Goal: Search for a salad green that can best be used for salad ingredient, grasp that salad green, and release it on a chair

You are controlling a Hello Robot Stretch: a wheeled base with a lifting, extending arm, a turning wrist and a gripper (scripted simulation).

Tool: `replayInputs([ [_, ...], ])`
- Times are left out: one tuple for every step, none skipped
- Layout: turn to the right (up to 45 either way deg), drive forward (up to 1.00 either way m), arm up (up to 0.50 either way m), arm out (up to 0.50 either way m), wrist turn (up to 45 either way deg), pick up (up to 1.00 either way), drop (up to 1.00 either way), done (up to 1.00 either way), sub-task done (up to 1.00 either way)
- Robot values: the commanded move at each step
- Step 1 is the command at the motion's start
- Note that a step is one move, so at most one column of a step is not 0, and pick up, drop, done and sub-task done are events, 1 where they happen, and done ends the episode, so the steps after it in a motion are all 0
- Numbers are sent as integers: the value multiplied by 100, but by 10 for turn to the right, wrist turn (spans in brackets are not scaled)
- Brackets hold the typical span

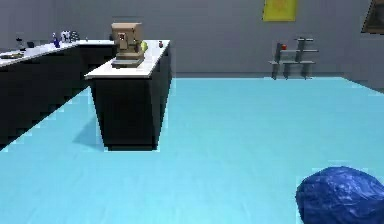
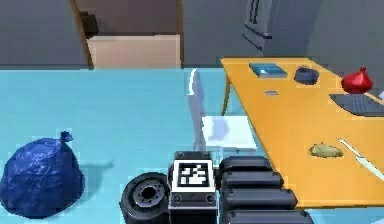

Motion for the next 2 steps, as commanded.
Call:
replayInputs([
  [450, 0, 0, 0, 0, 0, 0, 0, 0],
  [450, 0, 0, 0, 0, 0, 0, 0, 0],
])
